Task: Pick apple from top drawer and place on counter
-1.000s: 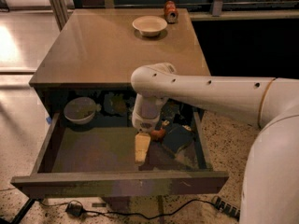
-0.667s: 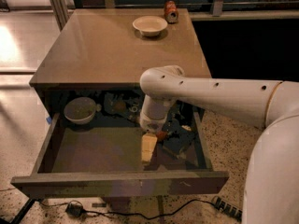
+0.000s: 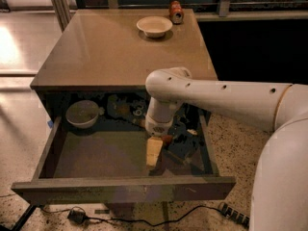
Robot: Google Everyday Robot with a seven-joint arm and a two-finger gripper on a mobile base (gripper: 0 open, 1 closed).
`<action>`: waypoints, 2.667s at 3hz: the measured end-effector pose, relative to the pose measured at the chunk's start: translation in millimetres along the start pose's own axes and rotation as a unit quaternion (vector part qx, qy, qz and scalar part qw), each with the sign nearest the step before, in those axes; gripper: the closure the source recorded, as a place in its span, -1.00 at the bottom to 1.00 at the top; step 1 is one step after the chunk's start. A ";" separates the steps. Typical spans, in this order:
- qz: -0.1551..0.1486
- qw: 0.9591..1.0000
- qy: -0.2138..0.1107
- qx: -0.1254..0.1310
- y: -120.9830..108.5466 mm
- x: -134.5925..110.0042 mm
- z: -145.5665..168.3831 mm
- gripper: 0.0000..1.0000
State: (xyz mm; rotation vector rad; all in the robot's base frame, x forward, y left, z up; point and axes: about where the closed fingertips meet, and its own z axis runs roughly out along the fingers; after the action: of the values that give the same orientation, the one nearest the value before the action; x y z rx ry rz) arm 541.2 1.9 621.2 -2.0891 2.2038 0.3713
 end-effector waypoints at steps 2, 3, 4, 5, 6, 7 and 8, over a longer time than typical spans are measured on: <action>0.013 1.000 -0.009 0.015 -6.4 9.0 -9.1 -1.00; 0.025 0.999 -0.010 0.018 -15.4 8.5 -4.7 -1.00; 0.027 0.999 -0.010 0.017 -15.9 9.1 -4.0 -1.00; 0.035 0.999 -0.012 0.012 -18.7 12.9 0.1 -1.00; 0.035 0.999 -0.012 0.011 -18.8 13.0 0.3 -1.00; 0.022 0.999 -0.017 0.026 -10.9 9.7 -5.9 -1.00; 0.032 0.999 -0.022 0.028 -24.4 17.1 -2.3 -1.00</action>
Offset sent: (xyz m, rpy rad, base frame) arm 0.0108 -0.0176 0.0141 0.0260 -0.0466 -0.0541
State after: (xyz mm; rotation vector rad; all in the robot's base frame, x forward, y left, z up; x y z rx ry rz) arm 564.5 -16.2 616.7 -1.9673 2.2331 0.3532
